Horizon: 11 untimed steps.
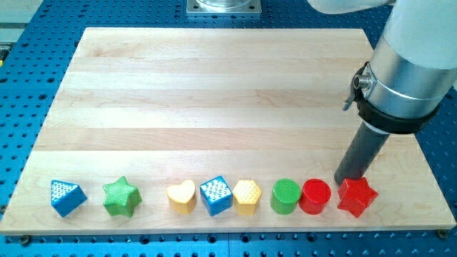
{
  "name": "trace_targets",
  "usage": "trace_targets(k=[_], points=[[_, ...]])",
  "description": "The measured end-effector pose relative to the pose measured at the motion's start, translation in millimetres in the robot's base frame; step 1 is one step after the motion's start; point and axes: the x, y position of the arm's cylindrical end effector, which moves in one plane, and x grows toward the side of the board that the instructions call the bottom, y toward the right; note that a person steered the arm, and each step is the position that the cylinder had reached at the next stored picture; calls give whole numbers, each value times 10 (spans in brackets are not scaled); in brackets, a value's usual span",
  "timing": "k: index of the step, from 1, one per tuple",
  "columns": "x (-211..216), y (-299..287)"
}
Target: Push the red blocks into green circle
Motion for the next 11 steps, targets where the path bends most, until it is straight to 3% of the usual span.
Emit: trace_targets(k=[4, 5, 6, 8, 9, 11], points=[[-290, -146], [-583, 84], [-593, 276], [-77, 1134], [438, 1105], [385, 558]])
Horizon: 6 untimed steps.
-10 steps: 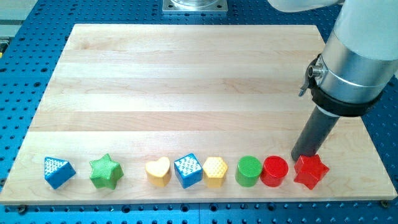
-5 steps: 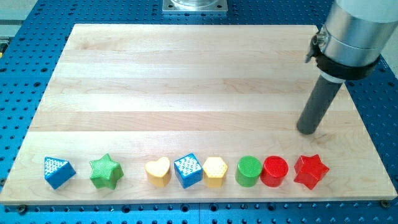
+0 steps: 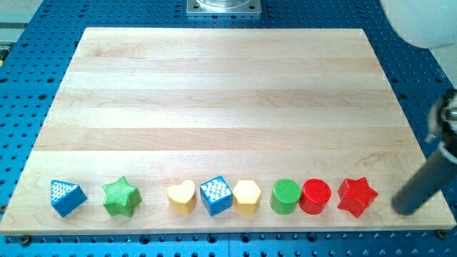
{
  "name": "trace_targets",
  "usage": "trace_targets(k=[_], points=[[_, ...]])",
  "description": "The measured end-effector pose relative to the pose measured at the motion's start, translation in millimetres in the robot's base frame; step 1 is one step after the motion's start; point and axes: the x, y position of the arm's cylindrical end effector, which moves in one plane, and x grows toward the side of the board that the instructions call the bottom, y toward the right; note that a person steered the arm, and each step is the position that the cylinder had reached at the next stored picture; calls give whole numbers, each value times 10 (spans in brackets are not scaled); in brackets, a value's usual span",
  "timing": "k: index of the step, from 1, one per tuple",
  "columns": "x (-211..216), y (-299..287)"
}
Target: Push the red blocks into green circle
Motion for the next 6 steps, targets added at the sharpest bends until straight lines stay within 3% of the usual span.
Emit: trace_targets(k=[2, 3, 4, 6], points=[[-76, -686], [24, -175], [217, -507], [207, -1331]])
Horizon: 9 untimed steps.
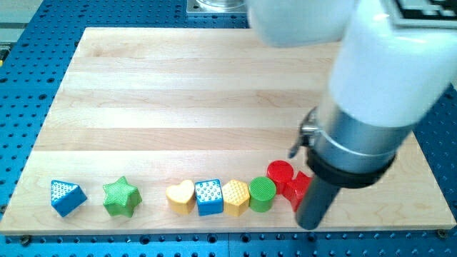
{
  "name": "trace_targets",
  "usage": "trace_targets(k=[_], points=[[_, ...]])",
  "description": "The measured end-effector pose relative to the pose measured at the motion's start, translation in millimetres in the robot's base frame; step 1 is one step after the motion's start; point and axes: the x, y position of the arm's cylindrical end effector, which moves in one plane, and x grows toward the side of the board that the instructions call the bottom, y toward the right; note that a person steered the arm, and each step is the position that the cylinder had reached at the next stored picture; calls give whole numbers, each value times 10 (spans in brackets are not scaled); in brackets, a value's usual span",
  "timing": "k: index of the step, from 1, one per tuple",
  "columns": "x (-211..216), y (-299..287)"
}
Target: Push the red blocks into green circle
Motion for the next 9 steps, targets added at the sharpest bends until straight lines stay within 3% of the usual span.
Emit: trace_targets(k=[2, 4, 6, 8, 9], points=[[-226, 547], [-266, -110], [12, 26], [11, -106], [6, -667]])
